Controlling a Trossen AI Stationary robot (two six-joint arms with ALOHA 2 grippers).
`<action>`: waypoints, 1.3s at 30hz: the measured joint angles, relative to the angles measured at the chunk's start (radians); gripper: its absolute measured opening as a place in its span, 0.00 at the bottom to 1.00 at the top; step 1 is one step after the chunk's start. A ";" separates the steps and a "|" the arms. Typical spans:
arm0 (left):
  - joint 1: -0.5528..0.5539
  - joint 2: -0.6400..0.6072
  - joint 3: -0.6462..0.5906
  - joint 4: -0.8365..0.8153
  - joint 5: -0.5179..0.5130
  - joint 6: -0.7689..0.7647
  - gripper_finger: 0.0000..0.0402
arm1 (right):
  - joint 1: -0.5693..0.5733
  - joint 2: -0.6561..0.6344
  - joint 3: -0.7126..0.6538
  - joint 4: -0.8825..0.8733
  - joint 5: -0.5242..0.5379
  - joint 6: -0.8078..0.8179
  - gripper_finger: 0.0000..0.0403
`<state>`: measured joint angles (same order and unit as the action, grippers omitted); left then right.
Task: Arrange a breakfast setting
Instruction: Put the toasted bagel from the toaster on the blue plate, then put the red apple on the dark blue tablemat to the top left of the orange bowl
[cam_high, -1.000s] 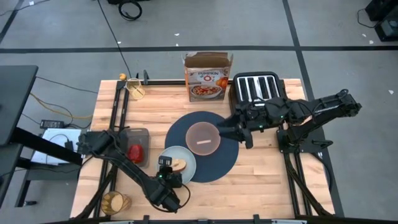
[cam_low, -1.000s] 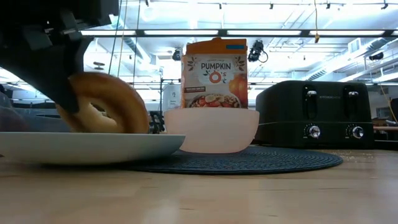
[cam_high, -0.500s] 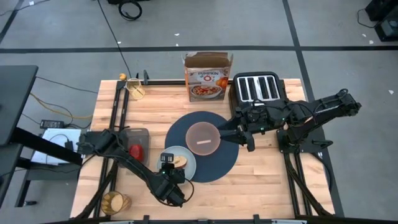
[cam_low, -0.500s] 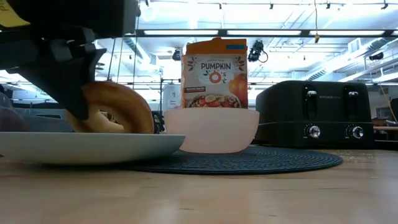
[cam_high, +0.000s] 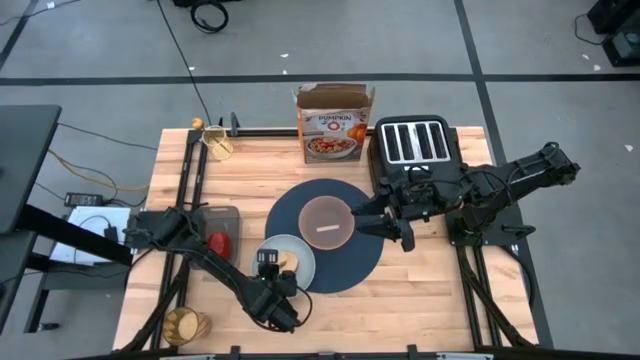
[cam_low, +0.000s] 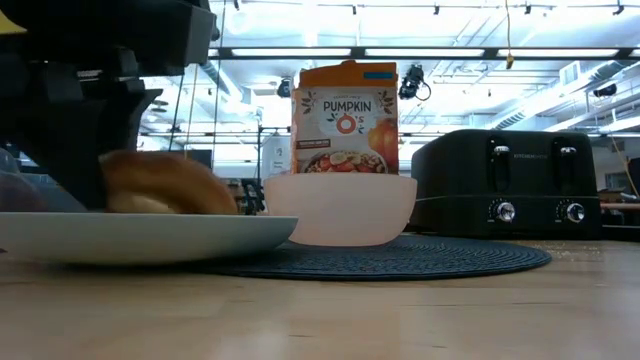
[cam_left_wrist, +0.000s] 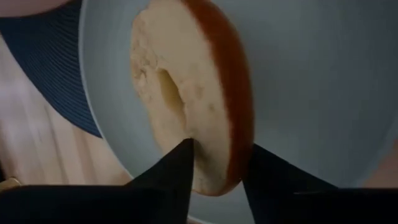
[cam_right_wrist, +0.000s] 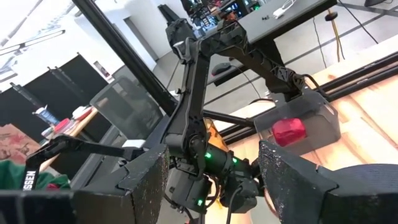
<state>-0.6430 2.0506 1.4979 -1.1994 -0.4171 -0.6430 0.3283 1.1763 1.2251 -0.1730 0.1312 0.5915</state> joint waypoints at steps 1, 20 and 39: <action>0.001 0.000 0.000 0.001 0.002 0.000 0.36 | 0.000 0.000 0.000 0.000 0.001 0.000 0.63; 0.000 -0.094 -0.002 -0.048 0.065 0.016 0.43 | 0.000 0.000 0.000 -0.014 -0.001 0.019 0.63; 0.101 -0.371 -0.002 -0.369 0.014 -0.145 0.59 | -0.001 0.000 0.000 -0.019 0.101 0.019 0.63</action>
<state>-0.5423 1.6792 1.4957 -1.5684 -0.4026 -0.7876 0.3275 1.1763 1.2251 -0.1921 0.2325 0.6109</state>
